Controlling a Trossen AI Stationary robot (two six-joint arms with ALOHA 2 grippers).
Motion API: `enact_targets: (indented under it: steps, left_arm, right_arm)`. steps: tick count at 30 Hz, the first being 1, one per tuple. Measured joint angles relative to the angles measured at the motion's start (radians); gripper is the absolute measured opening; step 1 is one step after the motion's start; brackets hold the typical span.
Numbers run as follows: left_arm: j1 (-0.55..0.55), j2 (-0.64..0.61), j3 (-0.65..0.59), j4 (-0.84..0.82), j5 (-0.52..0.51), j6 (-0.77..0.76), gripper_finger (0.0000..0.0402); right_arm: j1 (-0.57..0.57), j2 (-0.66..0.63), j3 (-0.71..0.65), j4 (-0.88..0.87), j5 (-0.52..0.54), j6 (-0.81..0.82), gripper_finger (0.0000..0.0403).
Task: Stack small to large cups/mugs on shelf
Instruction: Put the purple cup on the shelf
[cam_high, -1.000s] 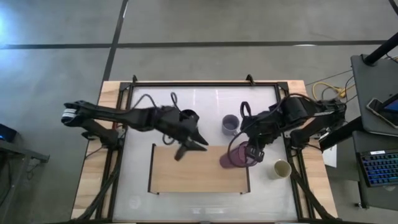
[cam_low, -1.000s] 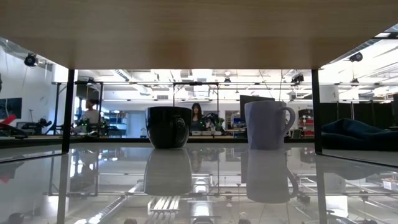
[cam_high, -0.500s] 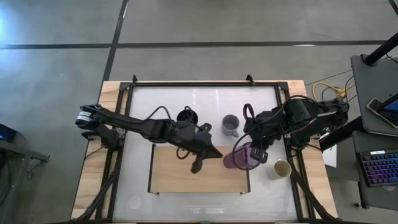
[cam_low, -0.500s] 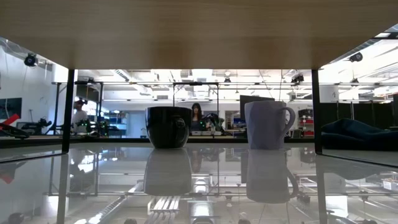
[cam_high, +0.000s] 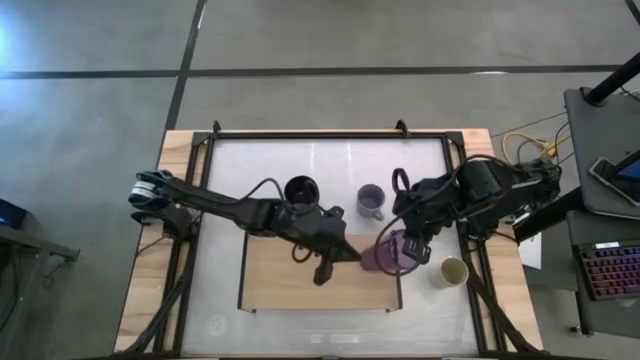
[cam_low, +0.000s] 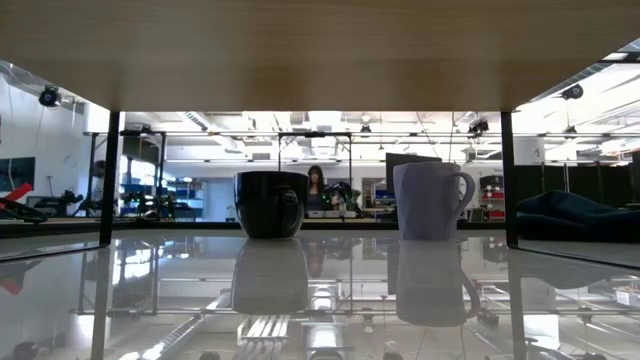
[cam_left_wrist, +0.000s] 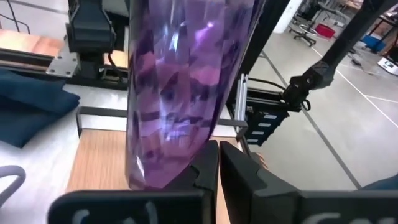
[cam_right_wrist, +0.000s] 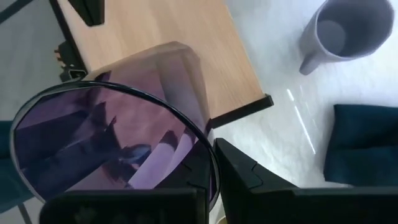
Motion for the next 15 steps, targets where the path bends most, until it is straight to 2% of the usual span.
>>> enact_targets:
  steps: [10,15]
  left_arm:
    - [-0.003,0.082,0.003,0.084,0.001,-0.036,0.0000]
    - [-0.003,0.098,0.003,0.087,0.002,-0.052,0.0000]
  right_arm:
    - [0.005,0.000,0.000,0.000,0.027,0.010,0.0013]
    - [0.004,0.000,0.000,-0.002,-0.016,0.009,0.0013]
